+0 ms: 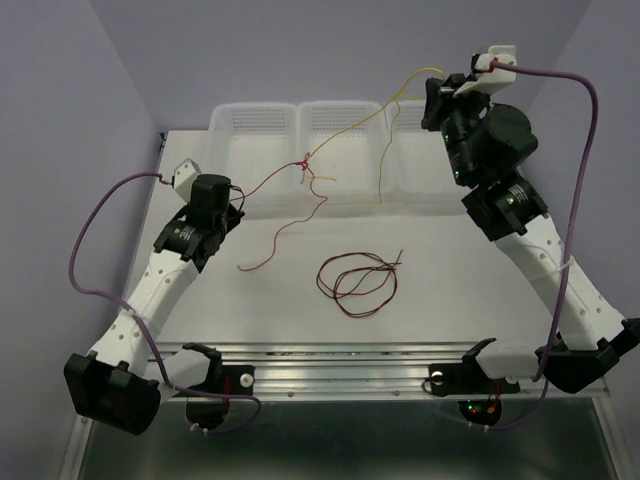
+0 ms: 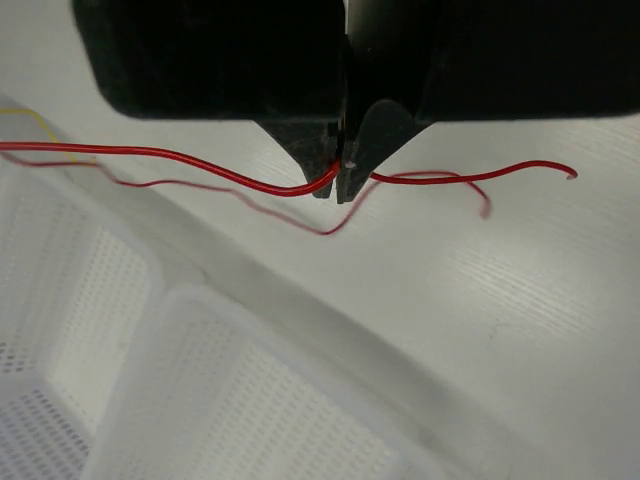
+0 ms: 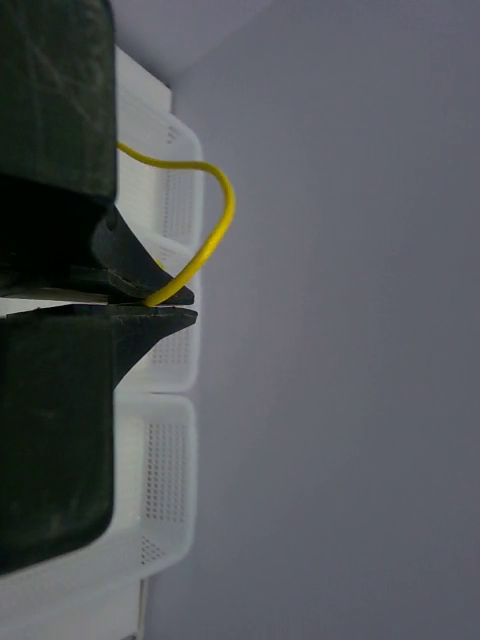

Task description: Untangle the cables

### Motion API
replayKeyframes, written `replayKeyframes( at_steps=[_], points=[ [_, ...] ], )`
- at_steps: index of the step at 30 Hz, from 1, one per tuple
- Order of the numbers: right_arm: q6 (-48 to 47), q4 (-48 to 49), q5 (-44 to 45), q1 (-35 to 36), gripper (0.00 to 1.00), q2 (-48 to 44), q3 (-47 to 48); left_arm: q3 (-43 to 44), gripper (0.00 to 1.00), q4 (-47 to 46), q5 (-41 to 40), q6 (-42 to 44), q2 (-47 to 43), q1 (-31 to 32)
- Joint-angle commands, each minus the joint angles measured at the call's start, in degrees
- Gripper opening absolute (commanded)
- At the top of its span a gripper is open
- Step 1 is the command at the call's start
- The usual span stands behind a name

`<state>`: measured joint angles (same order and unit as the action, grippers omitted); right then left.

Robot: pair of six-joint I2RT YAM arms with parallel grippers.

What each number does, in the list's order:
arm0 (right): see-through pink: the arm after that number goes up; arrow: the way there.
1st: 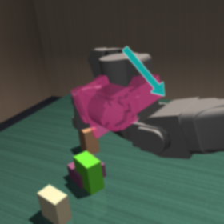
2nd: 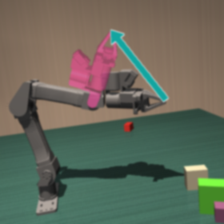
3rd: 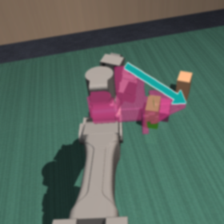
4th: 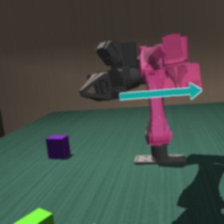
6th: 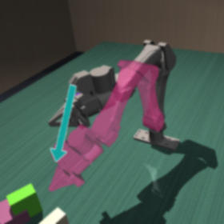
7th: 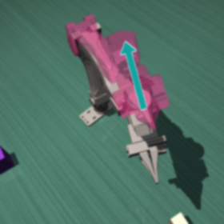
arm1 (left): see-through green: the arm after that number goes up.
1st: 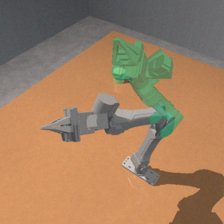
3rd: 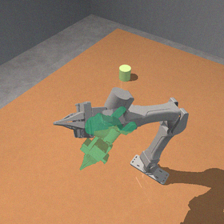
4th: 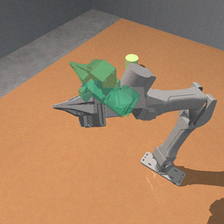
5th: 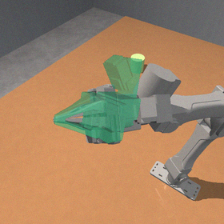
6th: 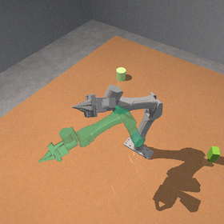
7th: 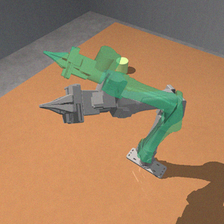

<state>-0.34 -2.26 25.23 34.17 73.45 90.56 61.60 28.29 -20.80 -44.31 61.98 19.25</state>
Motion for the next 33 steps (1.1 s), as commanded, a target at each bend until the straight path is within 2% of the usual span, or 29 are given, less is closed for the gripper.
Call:
replayKeyframes(
  at_steps=[1, 2, 7, 23, 27, 31, 33],
  points=[
    [-4.4, -4.0, 4.4, -6.1, 0.01, 5.2, 9.7, -4.3, 0.00, -4.2, -1.3, -1.7, 0.1, -4.5],
    [-4.2, -4.3, 3.6, -9.0, 0.01, 6.1, 13.6, -5.3, 0.00, -4.8, -0.2, -1.5, 0.2, -5.6],
    [-5.7, -4.6, 2.3, -13.8, 0.01, 11.7, 23.2, -11.1, 0.00, -8.9, 5.0, 0.5, 0.9, -10.8],
    [-7.6, -4.4, -0.7, -22.7, 0.01, 28.9, 49.5, -15.4, 0.00, -12.3, 3.4, 1.4, 9.5, -12.1],
    [-4.1, -4.4, -2.5, -27.2, 0.01, 31.0, 52.3, -16.3, 0.00, -11.4, 3.0, 0.1, 12.4, -14.1],
    [-2.8, -3.9, -11.7, -28.3, 0.01, 30.3, 49.2, -17.0, 0.00, -13.2, 5.6, 0.2, 13.7, -14.9],
    [-2.8, -3.6, -12.8, -28.3, 0.01, 31.0, 48.7, -16.7, 0.00, -14.0, 7.5, 0.5, 13.3, -14.9]
  ],
)
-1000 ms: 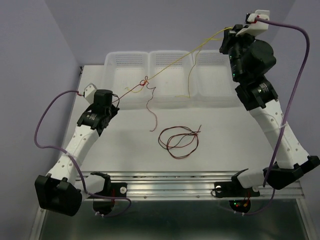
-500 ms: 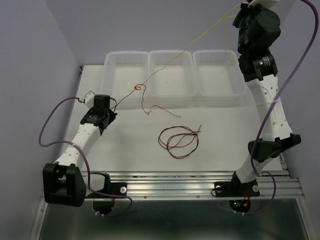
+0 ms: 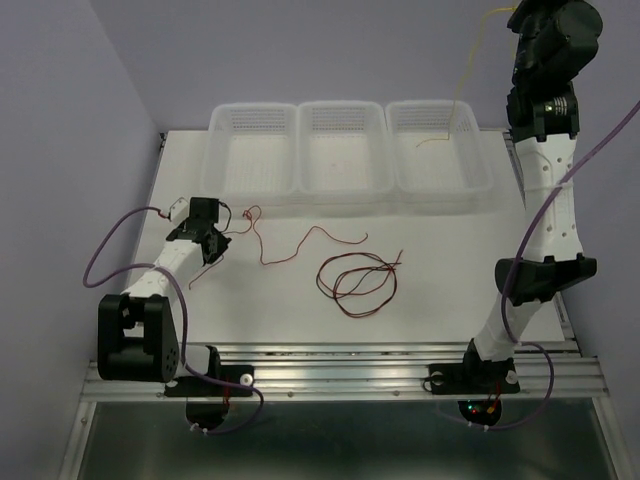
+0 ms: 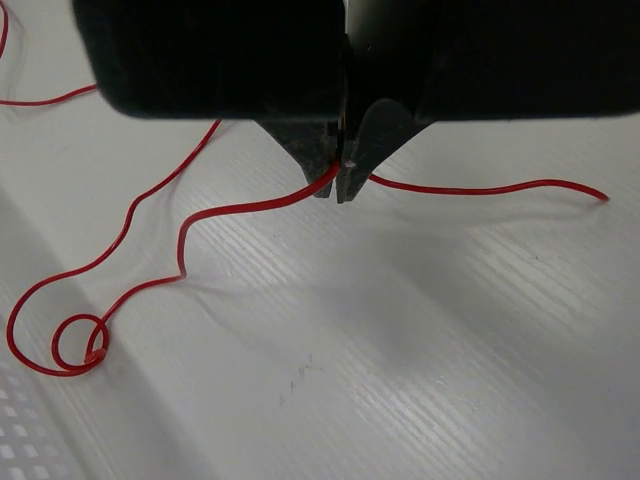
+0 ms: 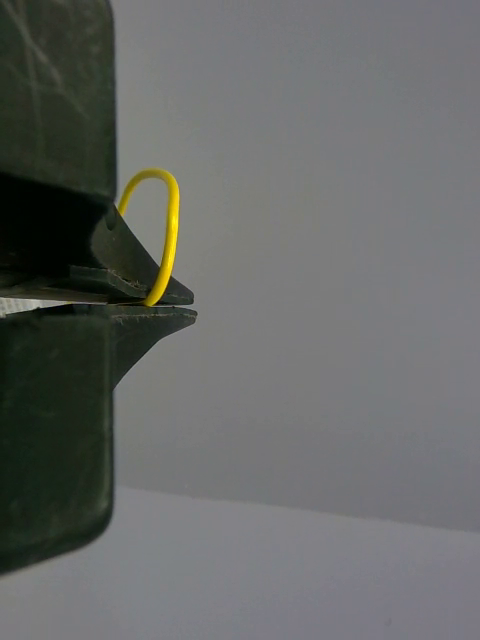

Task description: Untangle the cables

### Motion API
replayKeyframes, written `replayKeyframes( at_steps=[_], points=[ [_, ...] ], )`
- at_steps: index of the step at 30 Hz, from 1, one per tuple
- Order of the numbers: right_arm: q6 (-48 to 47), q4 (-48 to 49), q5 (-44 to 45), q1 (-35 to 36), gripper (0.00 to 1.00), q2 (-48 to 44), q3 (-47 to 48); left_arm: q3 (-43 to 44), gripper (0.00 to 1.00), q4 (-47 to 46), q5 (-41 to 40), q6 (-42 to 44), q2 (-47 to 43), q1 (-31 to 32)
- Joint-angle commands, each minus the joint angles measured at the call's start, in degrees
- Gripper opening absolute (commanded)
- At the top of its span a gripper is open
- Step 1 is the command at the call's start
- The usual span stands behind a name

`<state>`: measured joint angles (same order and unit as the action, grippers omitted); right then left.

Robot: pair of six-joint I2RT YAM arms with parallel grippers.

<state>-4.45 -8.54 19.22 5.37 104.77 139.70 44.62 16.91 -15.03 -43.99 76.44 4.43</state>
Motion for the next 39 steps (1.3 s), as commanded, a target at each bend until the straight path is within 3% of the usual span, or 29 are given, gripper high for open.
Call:
replayKeyframes(
  at_steps=[1, 10, 24, 29, 34, 39],
  points=[
    [0.8, 2.7, -6.8, 0.5, 0.01, 0.9, -0.3, 0.6, 0.00, -2.8, 2.0, 0.4, -1.9, -0.1],
    [1.6, 3.0, -9.9, 0.5, 0.01, 6.0, -0.9, -0.3, 0.00, -1.8, 1.8, 1.4, -8.8, -0.1],
    [7.6, 5.4, -8.4, -2.6, 0.01, 6.3, -14.6, -0.4, 0.00, 0.7, 0.6, 1.3, -13.1, 0.0],
    [9.6, 5.3, -2.4, -5.6, 0.01, 6.2, -14.3, -0.2, 0.00, 0.8, 0.6, 1.2, -13.3, 0.0],
    [7.0, 5.3, 8.5, -7.4, 0.01, 5.4, -15.5, -0.2, 0.00, 1.4, 0.1, 1.1, -13.6, 0.0],
    [5.1, 5.4, 13.3, -7.9, 0.01, 5.4, -17.0, 0.3, 0.00, 1.9, -0.6, 1.0, -14.0, 0.0]
  ],
)
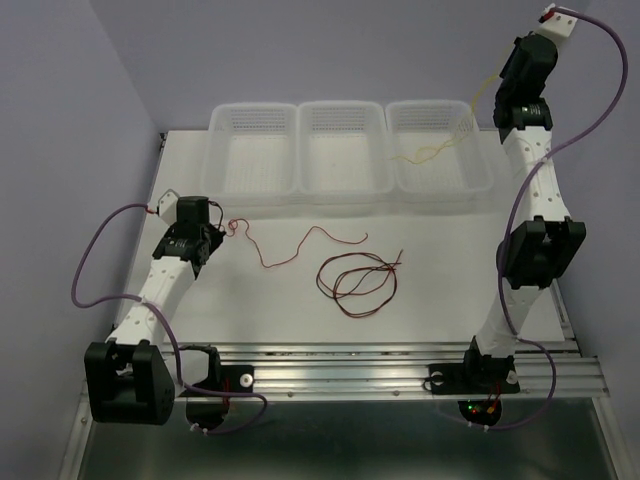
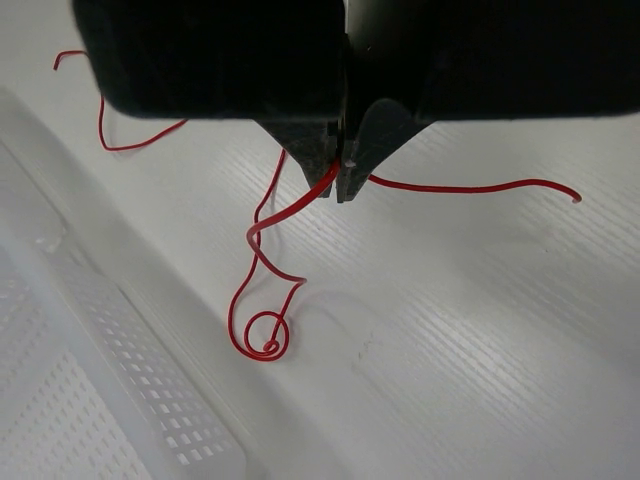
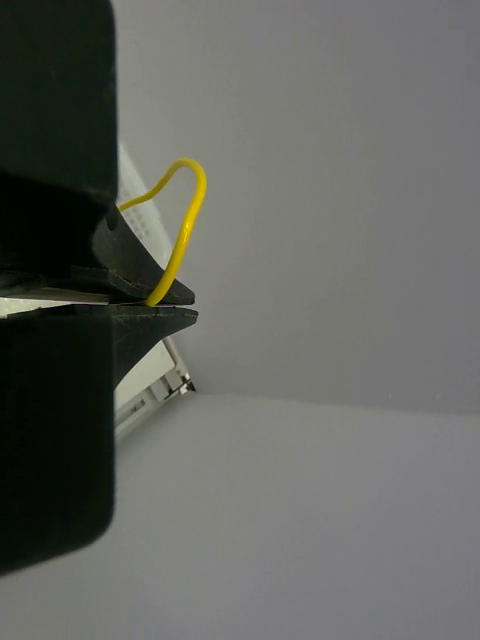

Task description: Untangle the cables

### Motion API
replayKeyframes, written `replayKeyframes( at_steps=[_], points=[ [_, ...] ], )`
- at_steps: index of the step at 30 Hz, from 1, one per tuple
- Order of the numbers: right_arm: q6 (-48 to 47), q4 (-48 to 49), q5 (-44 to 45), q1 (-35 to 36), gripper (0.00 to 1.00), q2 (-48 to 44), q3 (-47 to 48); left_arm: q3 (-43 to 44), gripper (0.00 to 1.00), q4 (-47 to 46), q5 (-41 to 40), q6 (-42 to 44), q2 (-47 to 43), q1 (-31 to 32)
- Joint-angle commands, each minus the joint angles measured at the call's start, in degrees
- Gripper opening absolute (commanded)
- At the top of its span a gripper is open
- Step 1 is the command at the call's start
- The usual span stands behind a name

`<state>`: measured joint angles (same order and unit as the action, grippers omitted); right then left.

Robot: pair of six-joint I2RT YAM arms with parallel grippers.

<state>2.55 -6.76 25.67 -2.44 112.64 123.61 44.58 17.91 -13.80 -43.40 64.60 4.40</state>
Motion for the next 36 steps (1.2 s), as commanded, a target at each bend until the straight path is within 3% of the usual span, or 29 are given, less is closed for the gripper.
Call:
replayKeyframes(
  at_steps=[1, 10, 14, 21, 25, 27, 28, 32, 36],
  points=[
    [-1.9, 3.6, 6.6, -0.1, 0.01, -2.4, -1.3, 0.3, 0.00, 1.0, -1.8, 0.4, -2.2, -0.1],
    [-2.7, 9.3, -10.0, -0.1, 0.01, -5.7, -14.3, 0.6, 0.00, 1.2, -1.0, 0.6, -3.5, 0.0],
    [1.6, 11.8, -16.0, -0.1, 0.01, -6.4, -22.5, 1.4, 0.00, 1.3, 0.0, 0.9, -4.6, 0.0],
    [6.8, 5.1, -21.4, -0.1, 0.06, -1.6, -28.3, 4.5, 0.00, 1.9, 1.7, 2.0, -7.9, -0.1],
    [7.1, -2.3, -23.0, -0.1, 0.32, 2.2, -24.7, 8.2, 0.00, 2.0, 3.3, 2.9, -9.6, 0.1],
    [6.2, -6.3, -24.3, -0.1, 0.41, 3.5, -22.6, 9.5, 0.00, 1.9, 4.9, 3.3, -9.9, 0.0],
    [6.1, -8.0, -24.1, -0.1, 0.51, 3.7, -21.3, 9.9, 0.00, 1.5, 5.4, 3.6, -10.2, 0.1],
    [5.1, -13.0, -27.3, -0.1, 0.71, 1.6, -16.9, 13.1, 0.00, 1.2, 8.2, 4.5, -10.0, 0.3],
    [3.7, -12.5, -36.3, -0.1, 0.81, -4.6, -18.1, 16.1, 0.00, 0.9, 9.9, 5.0, -9.8, 2.0]
  ],
)
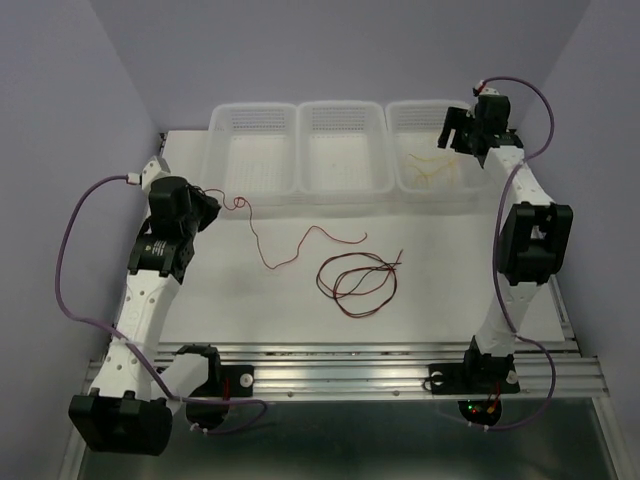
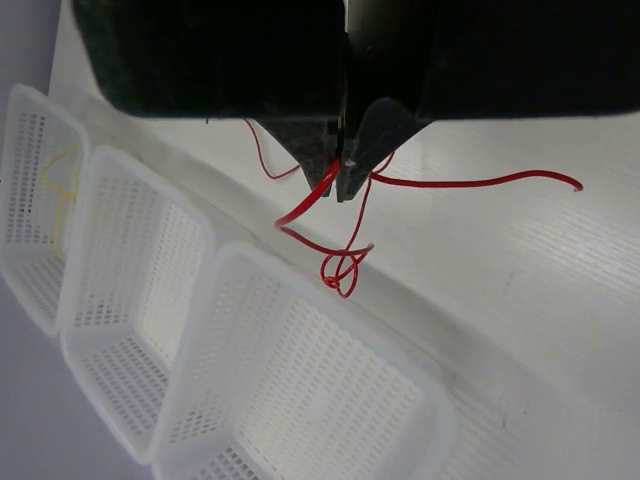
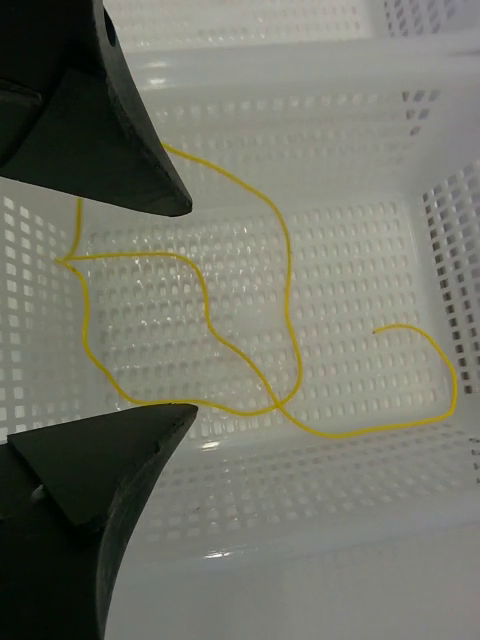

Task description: Untangle the cables

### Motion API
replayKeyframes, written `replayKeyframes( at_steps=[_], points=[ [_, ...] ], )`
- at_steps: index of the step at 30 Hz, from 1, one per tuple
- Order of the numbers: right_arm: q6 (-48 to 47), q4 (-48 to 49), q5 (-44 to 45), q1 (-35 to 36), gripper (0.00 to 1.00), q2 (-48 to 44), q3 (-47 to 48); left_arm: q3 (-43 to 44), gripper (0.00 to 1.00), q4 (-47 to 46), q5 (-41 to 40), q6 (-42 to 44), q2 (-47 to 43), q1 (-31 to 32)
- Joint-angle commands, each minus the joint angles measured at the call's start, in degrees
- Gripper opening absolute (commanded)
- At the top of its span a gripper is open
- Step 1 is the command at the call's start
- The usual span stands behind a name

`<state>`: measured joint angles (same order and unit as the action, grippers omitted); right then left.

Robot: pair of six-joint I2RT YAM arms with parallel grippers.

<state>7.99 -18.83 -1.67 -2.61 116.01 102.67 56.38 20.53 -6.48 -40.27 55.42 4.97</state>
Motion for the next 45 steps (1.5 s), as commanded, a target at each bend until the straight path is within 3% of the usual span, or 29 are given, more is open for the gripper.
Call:
replayKeyframes(
  at_steps=[1, 3, 5, 7, 11, 18, 25, 30, 37, 45],
  points=[
    [-2.4, 0.4, -11.7, 0.1, 0.84, -10.9, 1.2, 5.0, 0.00, -1.7, 2.8, 2.0, -0.6, 2.0],
    [-5.0, 1.5, -21.7, 0.1, 0.87, -13.9, -1.4, 6.7, 0.00, -1.9, 3.4, 2.3, -0.6, 4.0],
    [-7.3, 3.1, -35.1, 0.1, 1.00, -18.9, -6.7, 8.5, 0.00, -2.5, 3.9, 2.7, -0.4, 5.7],
    [-9.9, 6.3, -40.8, 1.6, 1.00, -22.7, -14.0, 10.1, 0.00, -3.0, 4.4, 2.9, 0.1, 9.2],
    [-10.0, 13.4, -44.5, 8.2, 1.00, -34.3, -26.5, 15.6, 0.00, -4.8, 8.4, 3.6, 1.4, 13.8],
    [-13.1, 18.2, -52.0, 22.0, 1.00, -41.7, -37.9, 24.9, 0.00, -7.5, 20.3, 5.4, 4.6, 19.3],
    [-11.0, 27.0, -49.0, 33.0, 1.00, -41.5, -44.6, 33.1, 0.00, -7.4, 20.6, 4.9, 7.5, 26.0],
    [-11.5, 30.1, -38.5, 41.8, 1.00, -35.5, -45.7, 39.8, 0.00, -7.5, 20.5, 5.0, 9.4, 29.6],
    [-8.2, 35.0, -23.2, 42.4, 1.00, -28.3, -45.2, 45.2, 0.00, -6.3, 20.5, 5.4, 11.3, 32.1],
    [-4.0, 38.2, -25.5, 42.4, 1.00, -32.9, -50.2, 55.3, 0.00, -4.7, 16.7, 7.1, 14.6, 32.5]
  ],
)
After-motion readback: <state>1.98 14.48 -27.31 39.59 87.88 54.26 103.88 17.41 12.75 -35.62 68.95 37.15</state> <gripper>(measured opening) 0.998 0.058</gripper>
